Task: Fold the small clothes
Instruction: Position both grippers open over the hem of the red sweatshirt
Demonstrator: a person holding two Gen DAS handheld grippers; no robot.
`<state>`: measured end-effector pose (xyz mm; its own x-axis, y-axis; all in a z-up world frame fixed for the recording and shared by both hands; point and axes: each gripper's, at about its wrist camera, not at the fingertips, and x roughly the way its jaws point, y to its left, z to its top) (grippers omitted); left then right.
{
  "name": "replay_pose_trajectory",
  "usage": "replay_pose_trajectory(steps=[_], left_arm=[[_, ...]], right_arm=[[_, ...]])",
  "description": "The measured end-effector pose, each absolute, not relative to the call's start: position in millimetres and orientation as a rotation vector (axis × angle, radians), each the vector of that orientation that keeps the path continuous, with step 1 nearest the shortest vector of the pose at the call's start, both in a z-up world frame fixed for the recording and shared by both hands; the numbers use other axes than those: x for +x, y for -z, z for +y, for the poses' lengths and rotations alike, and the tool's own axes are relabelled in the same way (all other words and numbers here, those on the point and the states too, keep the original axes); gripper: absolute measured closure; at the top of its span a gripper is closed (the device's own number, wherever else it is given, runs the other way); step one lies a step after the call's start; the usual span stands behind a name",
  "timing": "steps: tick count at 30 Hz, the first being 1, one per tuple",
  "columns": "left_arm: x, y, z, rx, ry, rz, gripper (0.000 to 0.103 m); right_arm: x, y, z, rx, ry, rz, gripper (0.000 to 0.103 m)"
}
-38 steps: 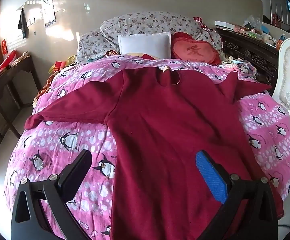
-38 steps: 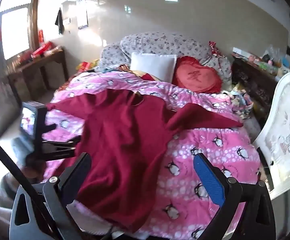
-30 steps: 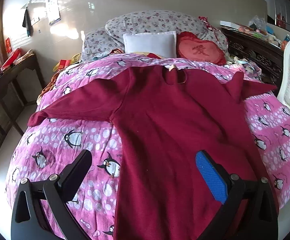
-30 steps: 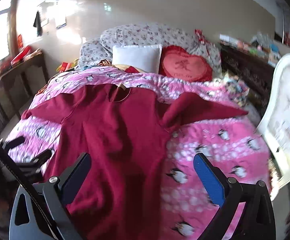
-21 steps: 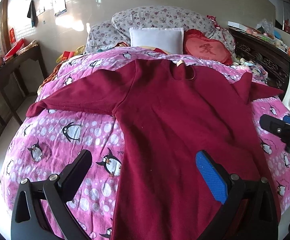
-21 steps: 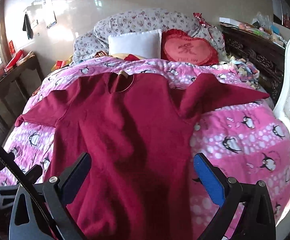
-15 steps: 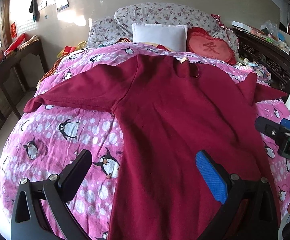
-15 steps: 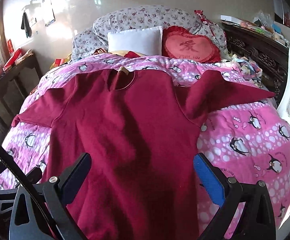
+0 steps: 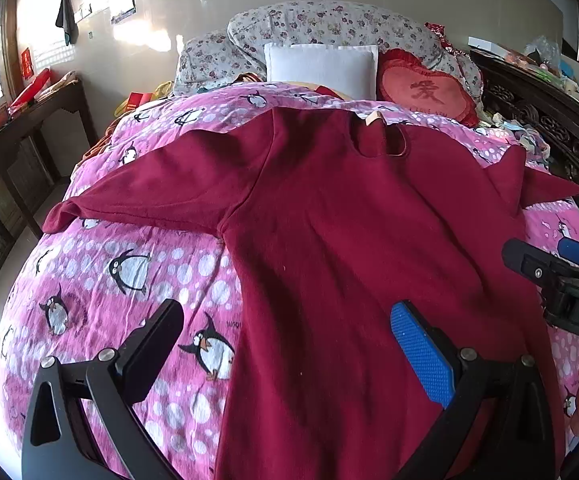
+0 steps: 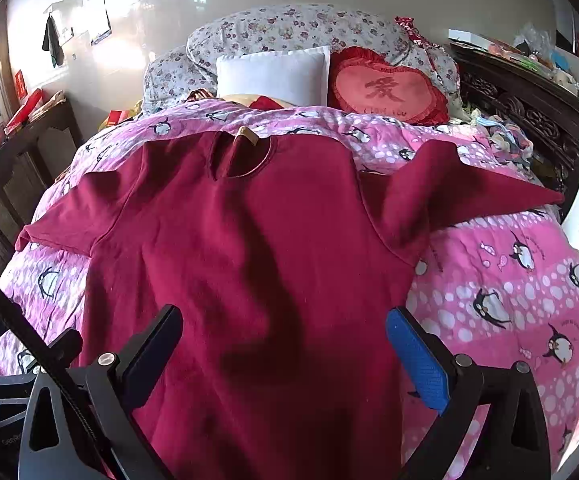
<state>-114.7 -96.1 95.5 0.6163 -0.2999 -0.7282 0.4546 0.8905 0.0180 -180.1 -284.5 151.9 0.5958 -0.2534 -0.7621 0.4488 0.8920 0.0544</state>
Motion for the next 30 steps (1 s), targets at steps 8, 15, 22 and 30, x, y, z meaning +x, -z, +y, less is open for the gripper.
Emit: replay_pose_trajectory(steps=[8, 15, 22, 30], left_arm=[[-95.7, -98.1, -102.6, 0.191, 0.425, 0.794, 0.0], [-82.9, -93.6, -109.3, 0.187, 0.414, 0.811, 0.0], [-68.7, -87.5, -110.1, 0.176, 0.398, 0.829, 0.0], [-49.9, -81.3, -106.1, 0.154, 0.383, 0.854, 0.0]], right_arm=[[-163.8, -147.0, -287.7, 0.25, 0.406, 0.851, 0.0], [-152.9, -139.5, -290.5, 0.248, 0.408, 0.859, 0.0], [-141.7, -135.2, -293.6, 0.25, 0.404, 0.866, 0.0], [-118.8, -130.8, -286.5, 0.225, 0.382, 0.876, 0.0]])
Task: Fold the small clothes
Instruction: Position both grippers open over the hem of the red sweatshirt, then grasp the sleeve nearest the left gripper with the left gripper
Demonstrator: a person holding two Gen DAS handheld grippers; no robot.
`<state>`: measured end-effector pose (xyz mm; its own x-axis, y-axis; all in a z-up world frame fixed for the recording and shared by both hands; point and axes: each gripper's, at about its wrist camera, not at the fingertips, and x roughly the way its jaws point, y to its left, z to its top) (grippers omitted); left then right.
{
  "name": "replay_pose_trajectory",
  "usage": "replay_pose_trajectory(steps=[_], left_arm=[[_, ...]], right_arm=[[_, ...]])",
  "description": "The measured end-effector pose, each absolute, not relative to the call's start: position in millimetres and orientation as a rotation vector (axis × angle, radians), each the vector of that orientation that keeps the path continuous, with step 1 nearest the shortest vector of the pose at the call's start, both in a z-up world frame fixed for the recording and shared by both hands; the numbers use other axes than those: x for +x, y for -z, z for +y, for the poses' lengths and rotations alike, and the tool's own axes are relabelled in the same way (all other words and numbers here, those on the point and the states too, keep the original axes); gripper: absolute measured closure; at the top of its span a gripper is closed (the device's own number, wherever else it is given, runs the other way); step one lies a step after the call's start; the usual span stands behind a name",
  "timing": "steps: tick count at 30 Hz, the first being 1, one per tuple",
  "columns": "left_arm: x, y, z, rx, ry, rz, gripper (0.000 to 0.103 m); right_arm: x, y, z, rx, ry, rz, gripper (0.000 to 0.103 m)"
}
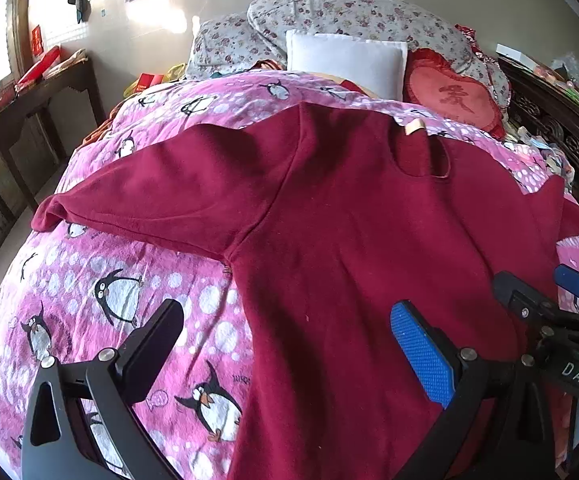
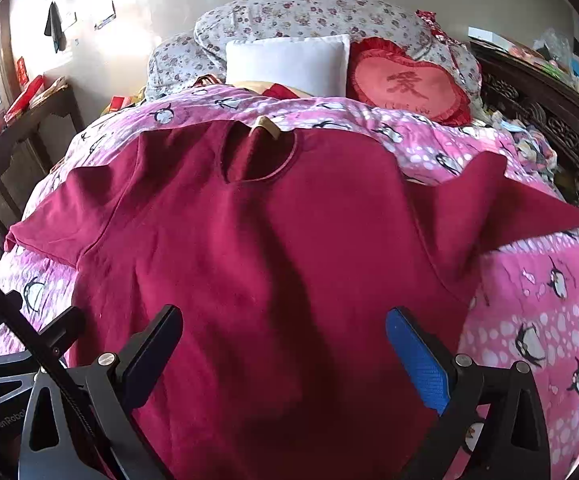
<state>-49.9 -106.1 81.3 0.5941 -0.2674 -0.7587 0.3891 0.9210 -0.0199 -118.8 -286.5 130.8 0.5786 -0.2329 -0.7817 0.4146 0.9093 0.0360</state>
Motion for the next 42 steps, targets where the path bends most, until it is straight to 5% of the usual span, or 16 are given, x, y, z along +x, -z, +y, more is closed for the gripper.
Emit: replay_pose_trajectory(steps=[8, 12, 27, 35, 37, 39, 42], left_arm=[[-16.1, -83.4, -64.4, 0.088, 0.344, 0.877, 0.0], [15.8, -85.6, -17.0, 0.016, 0.245, 0.89, 0.0], [145.2, -39.2, 161.8, -0.453, -0.124, 0.997, 0.0], [176.7, -28.5, 168.7, -0.596, -0.16, 0.975, 0.0], [183.8, -26.5, 167.6, -0.633, -0.127, 0.973, 0.006], [184.8, -25.6, 171.9, -0.687, -0.108, 0.98, 0.03], [178.3, -29.4, 180.2, -0.743, -0.096, 0.956, 0.028]], right_arm=[[-78.2, -125.5, -266.9, 0.196, 0.297, 0.866, 0.0], [-52.7, -119.9, -247.7, 0.148, 0.216, 0.869, 0.015], [-4.3, -95.5, -245.1, 0.103, 0.206, 0.9, 0.015], [-1.7, -88.9, -238.5, 0.102, 0.169, 0.923, 0.014], [-1.2, -88.4, -238.7, 0.103, 0.166, 0.927, 0.014], [-2.0, -89.5, -239.4, 0.106, 0.166, 0.928, 0.014], [-5.7, -93.8, -241.7, 0.117, 0.165, 0.922, 0.014]])
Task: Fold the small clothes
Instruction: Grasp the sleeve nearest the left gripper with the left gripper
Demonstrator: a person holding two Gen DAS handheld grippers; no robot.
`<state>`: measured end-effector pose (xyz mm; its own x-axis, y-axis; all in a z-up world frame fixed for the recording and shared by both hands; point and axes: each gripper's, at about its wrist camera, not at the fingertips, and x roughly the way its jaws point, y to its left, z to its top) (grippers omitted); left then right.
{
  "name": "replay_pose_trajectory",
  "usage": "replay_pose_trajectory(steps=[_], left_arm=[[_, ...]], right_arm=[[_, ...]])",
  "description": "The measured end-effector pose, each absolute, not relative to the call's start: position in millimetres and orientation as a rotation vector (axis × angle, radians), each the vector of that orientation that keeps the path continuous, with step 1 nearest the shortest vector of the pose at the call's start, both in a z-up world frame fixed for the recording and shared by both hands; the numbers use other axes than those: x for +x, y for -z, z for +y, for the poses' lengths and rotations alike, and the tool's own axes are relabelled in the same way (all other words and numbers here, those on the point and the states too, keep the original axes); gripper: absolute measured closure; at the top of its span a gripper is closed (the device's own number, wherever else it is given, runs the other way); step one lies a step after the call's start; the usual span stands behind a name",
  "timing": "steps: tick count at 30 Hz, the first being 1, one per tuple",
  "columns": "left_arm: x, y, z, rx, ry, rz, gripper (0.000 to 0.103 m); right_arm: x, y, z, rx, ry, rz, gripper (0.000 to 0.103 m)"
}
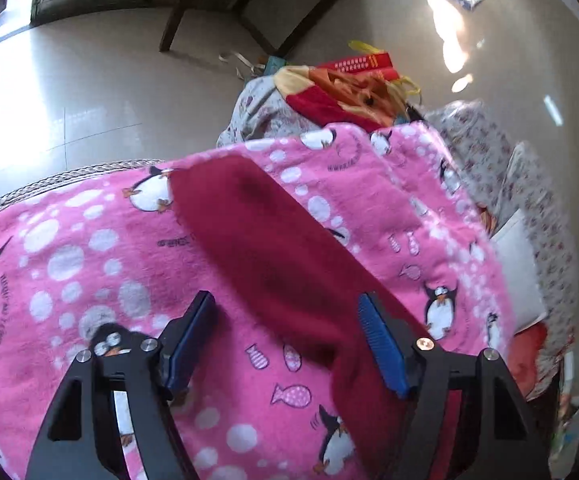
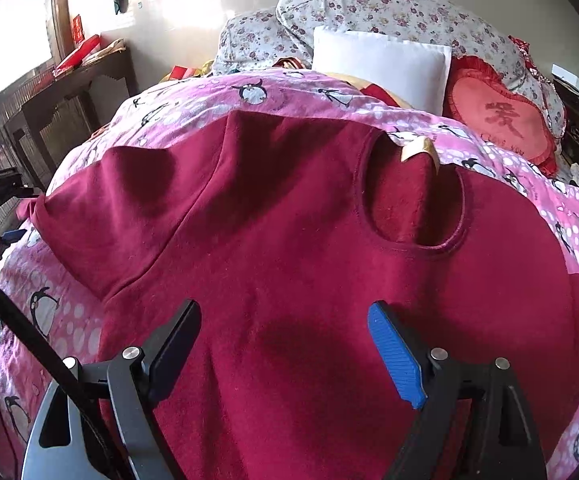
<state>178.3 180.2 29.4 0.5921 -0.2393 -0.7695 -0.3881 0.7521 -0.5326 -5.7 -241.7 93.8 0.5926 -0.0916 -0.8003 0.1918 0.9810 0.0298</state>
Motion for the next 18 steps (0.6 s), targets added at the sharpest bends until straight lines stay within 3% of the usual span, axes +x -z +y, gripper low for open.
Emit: replay_pose_trajectory(steps=[3, 8, 10, 11, 12, 18], left_arm=[[176.0, -30.0, 181.8, -0.73, -0.131, 0.94, 0.014], [186.3, -22.7, 172.6, -0.72, -0.112, 0.96, 0.015], [186.5, -26.7, 166.3, -0.687, -0.079, 0.944, 0.048], [187.3, -30.1, 160.4, -0.654, -0.053, 0.958, 0.086], [187.4, -34.4, 154.1, -0.624, -0.034, 0.971, 0.09], [142.3, -120.8, 93.4, -0.473, 0.133, 0.766, 0.092]], right_arm=[[-6.8, -96.2, -242.2, 0.121, 0.166, 0.916, 0.012], [-6.6, -92.7, -240.0, 0.14, 0.145, 0.936, 0.012], [-8.5, -93.7, -241.4, 0.138, 0.141, 0.939, 0.012], [-10.2, -95.6, -243.0, 0.137, 0.143, 0.933, 0.012], [-12.1, -98.4, -246.0, 0.136, 0.149, 0.924, 0.012], [-33.4, -114.8, -285.7, 0.156, 0.252, 0.892, 0.012]])
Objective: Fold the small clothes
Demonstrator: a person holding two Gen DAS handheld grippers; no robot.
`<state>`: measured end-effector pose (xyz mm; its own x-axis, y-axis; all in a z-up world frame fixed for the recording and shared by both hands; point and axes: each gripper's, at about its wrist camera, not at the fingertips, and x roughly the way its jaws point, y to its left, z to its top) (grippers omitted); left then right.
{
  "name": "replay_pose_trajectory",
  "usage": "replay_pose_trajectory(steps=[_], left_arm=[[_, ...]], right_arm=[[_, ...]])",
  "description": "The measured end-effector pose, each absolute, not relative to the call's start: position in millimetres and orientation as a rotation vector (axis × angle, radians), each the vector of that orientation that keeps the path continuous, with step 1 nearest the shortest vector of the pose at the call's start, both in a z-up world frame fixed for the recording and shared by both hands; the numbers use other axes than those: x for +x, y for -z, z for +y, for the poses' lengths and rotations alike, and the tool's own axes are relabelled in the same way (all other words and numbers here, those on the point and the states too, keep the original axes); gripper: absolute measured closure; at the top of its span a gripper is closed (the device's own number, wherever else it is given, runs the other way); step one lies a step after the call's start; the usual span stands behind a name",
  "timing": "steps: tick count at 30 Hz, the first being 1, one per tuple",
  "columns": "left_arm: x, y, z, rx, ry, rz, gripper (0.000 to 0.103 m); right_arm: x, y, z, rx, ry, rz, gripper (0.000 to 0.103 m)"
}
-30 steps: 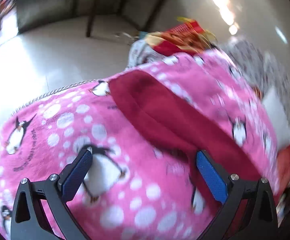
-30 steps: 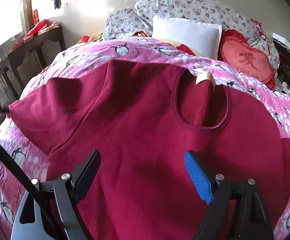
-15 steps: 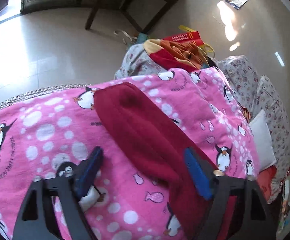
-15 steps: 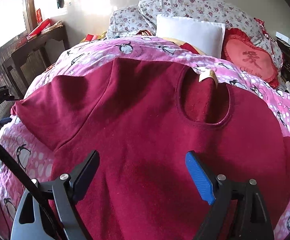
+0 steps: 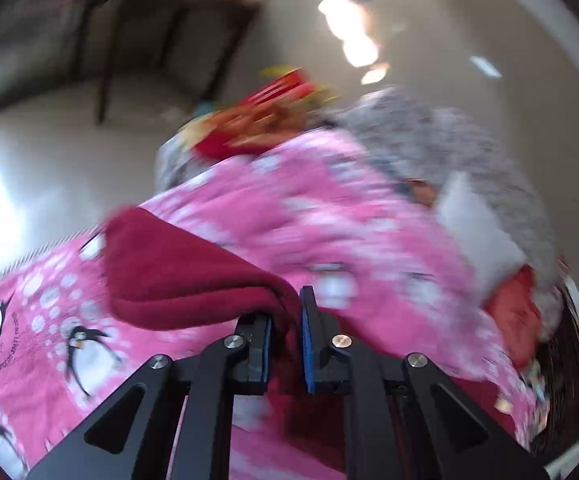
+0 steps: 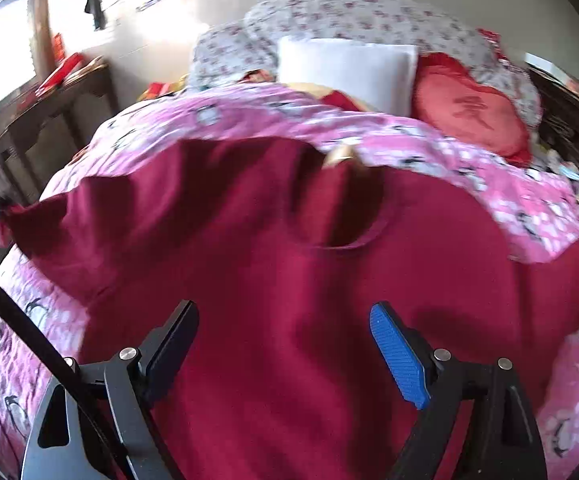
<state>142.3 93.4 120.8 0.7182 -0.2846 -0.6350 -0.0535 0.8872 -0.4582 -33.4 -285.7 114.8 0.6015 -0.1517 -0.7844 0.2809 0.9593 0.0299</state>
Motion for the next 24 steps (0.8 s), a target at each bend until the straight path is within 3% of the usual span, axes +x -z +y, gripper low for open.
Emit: replay_pose_trajectory(steps=[5, 8, 14, 18, 19, 20, 21, 23, 24], left_arm=[[81.8, -186.9, -20.3, -0.328, 0.442, 0.652, 0.094], [49.7, -190.0, -100.3, -0.227, 0.617, 0.669, 0.094], [19.6, -114.7, -227.1, -0.091, 0.756, 0.855, 0.094], [13.2, -64.4, -260.8, -0.005, 0.825, 0.992, 0.09], [7.7, -62.2, -262.0, 0.018, 0.83, 0.988, 0.087], [-0.1, -64.6, -257.4, 0.032, 0.848, 0.975, 0.076], [-3.6, -70.6, -250.9, 0.032, 0.877, 0.972, 0.056], [-6.7, -87.7, -226.8, -0.016, 0.929, 0.958, 0.026], [-10.0, -96.7, -222.5, -0.041, 0.945, 0.922, 0.021]], right_arm=[[-58.8, -124.4, -327.9, 0.196, 0.331, 0.875, 0.012], [-73.5, -129.1, -351.7, 0.221, 0.374, 0.865, 0.012], [-105.8, -132.0, -387.5, 0.249, 0.444, 0.861, 0.011], [-122.3, -129.6, -407.4, 0.269, 0.481, 0.878, 0.01], [-124.9, -129.8, -409.8, 0.275, 0.483, 0.876, 0.009], [-128.0, -130.6, -411.8, 0.282, 0.484, 0.872, 0.008], [-129.9, -131.6, -413.7, 0.291, 0.485, 0.865, 0.007], [-132.0, -133.8, -415.8, 0.312, 0.48, 0.848, 0.006], [-131.2, -135.7, -416.8, 0.329, 0.464, 0.839, 0.006]])
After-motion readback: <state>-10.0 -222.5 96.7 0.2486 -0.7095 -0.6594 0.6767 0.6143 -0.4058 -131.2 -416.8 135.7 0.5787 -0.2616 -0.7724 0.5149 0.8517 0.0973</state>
